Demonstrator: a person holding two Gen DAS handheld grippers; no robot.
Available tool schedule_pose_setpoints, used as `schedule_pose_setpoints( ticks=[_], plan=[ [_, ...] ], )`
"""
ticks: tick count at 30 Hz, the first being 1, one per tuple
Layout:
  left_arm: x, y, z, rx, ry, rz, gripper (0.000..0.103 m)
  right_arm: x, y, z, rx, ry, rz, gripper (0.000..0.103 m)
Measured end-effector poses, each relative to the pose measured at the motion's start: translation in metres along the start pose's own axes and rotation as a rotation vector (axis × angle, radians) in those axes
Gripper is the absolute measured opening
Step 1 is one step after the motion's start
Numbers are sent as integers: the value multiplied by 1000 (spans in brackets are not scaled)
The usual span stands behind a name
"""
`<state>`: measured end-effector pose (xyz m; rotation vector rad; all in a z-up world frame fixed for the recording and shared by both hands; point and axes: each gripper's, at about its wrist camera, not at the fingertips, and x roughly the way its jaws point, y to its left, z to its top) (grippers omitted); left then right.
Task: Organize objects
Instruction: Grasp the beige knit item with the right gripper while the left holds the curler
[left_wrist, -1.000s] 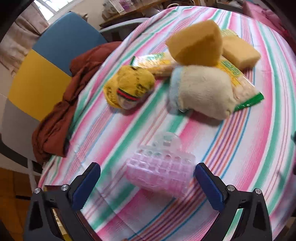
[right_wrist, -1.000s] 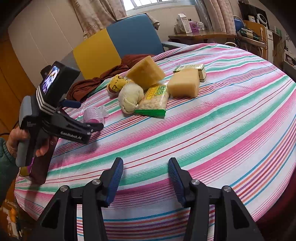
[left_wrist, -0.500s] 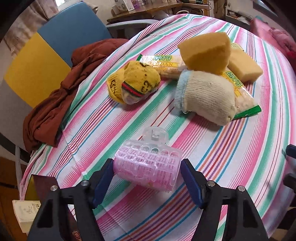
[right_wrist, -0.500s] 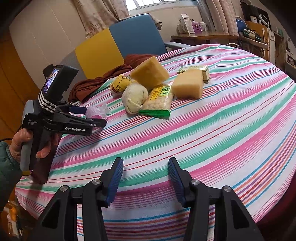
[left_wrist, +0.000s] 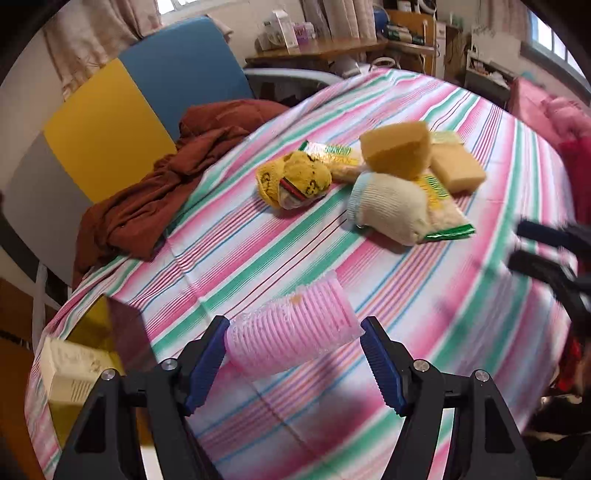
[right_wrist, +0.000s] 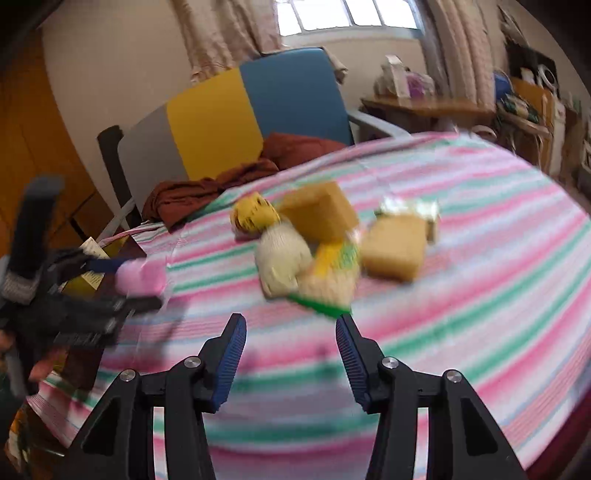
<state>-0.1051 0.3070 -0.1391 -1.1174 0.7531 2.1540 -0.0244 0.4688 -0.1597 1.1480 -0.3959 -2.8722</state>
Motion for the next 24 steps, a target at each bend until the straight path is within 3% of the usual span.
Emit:
schedule_pose_setpoints(
  ticks=[4,10,13,16,24],
  plan=[
    [-33,-4,-16,-10,-35,-17,73,33,14,29,-98,48,-27,51],
    [-63,18,-31,-94,-73,-58,73,78,31,44,-212,119,-57,51],
    [-73,23,-38,-96,-86,-37,73,99,35,44,-269,160,-116,64],
    [-79,27,-44,-100,-95,-25,73,109,38,43,-320,176,-151,65],
    [-86,38,-53,-138,-108,-34,73,105,31,43,-297,153,-151,54]
  ],
)
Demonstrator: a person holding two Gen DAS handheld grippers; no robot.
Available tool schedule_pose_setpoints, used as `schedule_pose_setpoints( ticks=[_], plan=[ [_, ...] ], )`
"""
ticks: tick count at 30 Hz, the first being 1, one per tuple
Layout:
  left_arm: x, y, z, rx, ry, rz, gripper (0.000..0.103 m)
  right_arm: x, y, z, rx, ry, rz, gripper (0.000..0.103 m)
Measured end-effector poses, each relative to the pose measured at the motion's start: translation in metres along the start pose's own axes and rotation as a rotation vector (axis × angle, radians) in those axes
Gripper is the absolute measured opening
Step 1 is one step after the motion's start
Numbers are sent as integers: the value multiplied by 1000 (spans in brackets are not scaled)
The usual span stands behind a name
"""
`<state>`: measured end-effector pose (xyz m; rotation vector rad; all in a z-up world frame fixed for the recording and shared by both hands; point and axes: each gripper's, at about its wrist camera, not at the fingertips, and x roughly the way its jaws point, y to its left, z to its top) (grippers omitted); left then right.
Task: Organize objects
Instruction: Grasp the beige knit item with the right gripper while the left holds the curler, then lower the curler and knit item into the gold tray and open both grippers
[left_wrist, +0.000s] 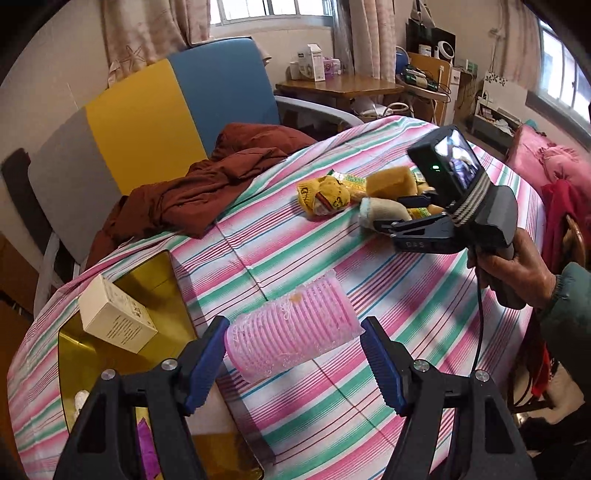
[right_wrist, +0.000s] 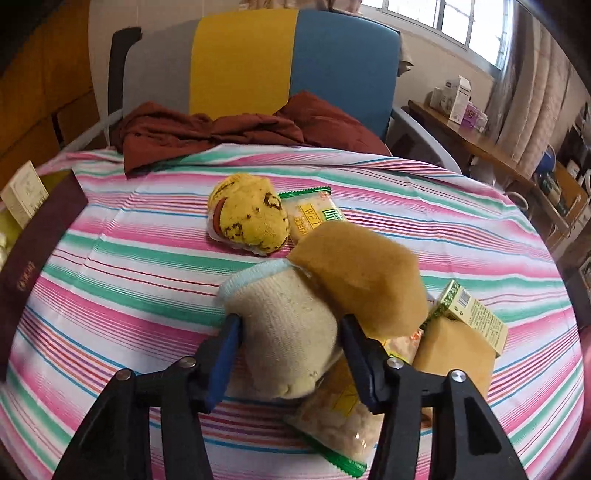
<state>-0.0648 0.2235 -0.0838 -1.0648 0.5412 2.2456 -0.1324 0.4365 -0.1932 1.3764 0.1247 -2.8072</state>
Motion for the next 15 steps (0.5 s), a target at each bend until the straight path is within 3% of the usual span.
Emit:
schedule_pose_setpoints(
  ticks=[9,15],
  plan=[
    [-26,19,-12,-54,-37,13,73,-74,17,-20,90,-134,89,54],
    [-48,38,-37,-85,-48,54,73,-124,64,-29,59,-213,174,54]
  ],
)
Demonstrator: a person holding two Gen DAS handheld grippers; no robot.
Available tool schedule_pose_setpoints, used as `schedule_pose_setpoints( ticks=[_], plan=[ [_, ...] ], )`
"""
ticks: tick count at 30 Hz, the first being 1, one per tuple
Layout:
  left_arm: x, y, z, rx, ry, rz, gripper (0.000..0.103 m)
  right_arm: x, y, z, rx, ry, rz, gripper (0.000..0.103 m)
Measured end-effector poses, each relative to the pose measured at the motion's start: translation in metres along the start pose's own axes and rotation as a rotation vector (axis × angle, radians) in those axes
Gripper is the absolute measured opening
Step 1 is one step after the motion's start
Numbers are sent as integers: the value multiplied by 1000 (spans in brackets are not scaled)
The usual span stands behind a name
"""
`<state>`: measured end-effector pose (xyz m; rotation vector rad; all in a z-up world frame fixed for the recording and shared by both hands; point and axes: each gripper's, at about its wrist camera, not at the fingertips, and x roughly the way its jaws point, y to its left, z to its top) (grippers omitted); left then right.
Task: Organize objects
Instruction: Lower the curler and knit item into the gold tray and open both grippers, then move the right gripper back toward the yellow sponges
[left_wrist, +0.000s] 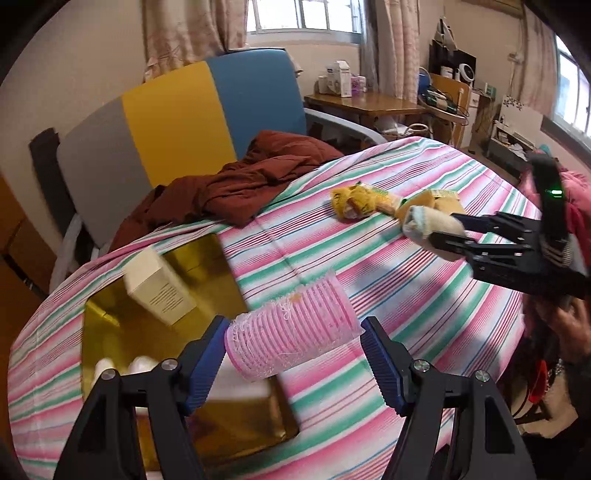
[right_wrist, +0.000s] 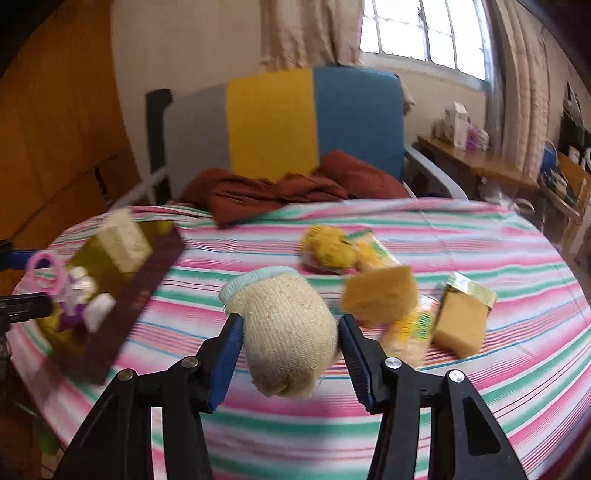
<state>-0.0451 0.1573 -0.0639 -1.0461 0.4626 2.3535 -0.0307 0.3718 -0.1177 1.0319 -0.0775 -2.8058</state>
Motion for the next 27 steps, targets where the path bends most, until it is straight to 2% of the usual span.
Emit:
schedule_pose_setpoints(
  ticks=[7,15,17,19,21,25,27],
  plan=[
    [-27,43,-33,-82,-13,67,73,-12,81,11,-77,-39,113,54],
    [-42,107,-63,-174,-10,177,74,10,175,39,-196,-21,249,54],
    [-36,124,-66,-201,4,190,77,28,199,45,-234,5,247,54],
    [-22,138,-65,-208,34,251,77,49,217,47,-262,50,226,55],
    [-8,153,-63,-220,63,280,89,72,231,45,-284,118,229,55],
    [9,170,-60,-253,83,310,90,92,243,36,-308,147,189,55],
    [11,177,-61,-281,84,305,93,85,242,31,-317,114,179,55]
  ],
)
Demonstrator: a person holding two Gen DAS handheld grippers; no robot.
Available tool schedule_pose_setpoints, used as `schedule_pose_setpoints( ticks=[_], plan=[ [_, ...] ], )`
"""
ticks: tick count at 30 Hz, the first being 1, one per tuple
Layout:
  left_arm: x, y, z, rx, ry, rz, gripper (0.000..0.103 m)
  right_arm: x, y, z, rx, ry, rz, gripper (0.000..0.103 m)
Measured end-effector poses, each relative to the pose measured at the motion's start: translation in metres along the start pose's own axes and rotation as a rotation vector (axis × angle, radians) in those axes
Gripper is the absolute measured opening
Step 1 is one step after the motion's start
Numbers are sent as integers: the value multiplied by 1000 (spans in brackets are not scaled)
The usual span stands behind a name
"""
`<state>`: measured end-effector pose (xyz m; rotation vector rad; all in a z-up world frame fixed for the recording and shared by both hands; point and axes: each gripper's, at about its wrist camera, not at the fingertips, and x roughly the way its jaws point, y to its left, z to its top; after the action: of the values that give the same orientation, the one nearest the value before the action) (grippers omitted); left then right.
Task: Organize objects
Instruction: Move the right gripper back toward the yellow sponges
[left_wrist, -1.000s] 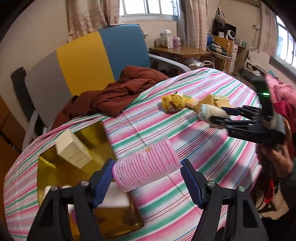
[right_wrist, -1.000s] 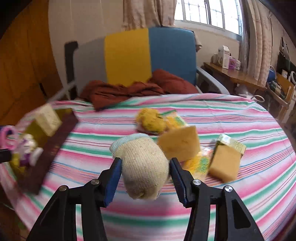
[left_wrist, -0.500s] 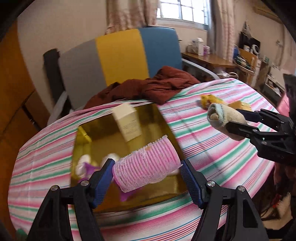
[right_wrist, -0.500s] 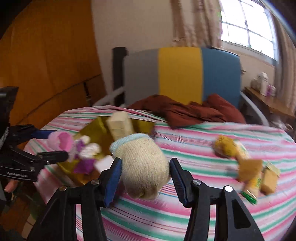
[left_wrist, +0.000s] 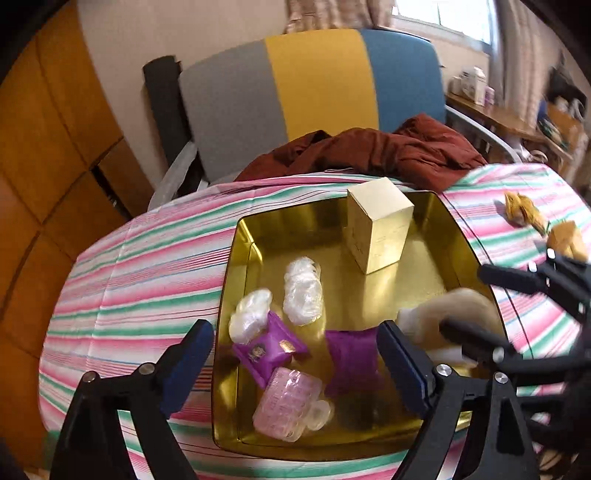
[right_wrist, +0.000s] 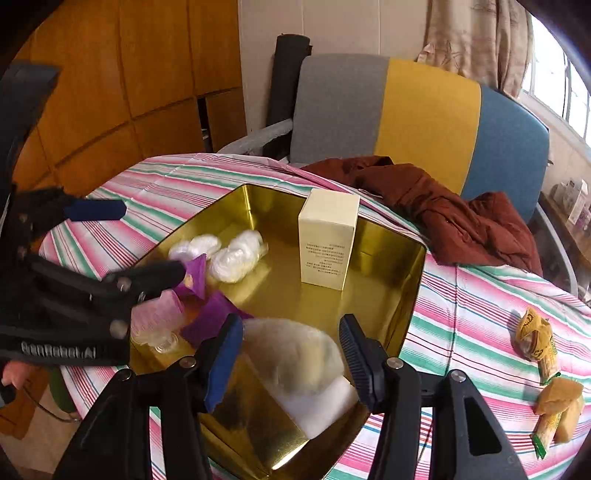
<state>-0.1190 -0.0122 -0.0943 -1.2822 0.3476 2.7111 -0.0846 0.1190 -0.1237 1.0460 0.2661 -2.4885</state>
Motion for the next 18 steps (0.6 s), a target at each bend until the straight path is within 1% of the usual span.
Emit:
schedule_pose_setpoints(
  ticks=[2,4,6,8,9,11,12,14,16,18],
  plan=[
    [-1,1,-1,1,-4,10,94,-12,-7,-9,20,-23,-19,56],
    [-7,-1,-2,-1,-20,46,94,-29,-23,-23,78,-53,-19,56],
    [-16,-5,-4,-8,-47,63,94,-42,-45,-41,138,-55,-49,57],
    [-27,-12,-2,-12,-83,68,94,-58,-70,-65,196,-56,-113,57],
    [-34,-17,-2,-12,-114,70,97,-66,-85,-77,229,-49,-145,57],
    [-43,-24,2,-28,-137,89,102,-84,-119,-105,312,-31,-227,58],
    [-47,-29,5,-38,-148,72,103,-93,-135,-117,351,-21,-265,58],
    [-50,-41,9,-25,-143,15,103,-107,-179,-143,451,13,-348,61],
    [-50,-55,14,-20,-129,-17,103,-118,-217,-164,544,22,-383,61],
    [-50,-74,16,10,-124,-56,103,-127,-243,-176,566,32,-421,61]
  ],
)
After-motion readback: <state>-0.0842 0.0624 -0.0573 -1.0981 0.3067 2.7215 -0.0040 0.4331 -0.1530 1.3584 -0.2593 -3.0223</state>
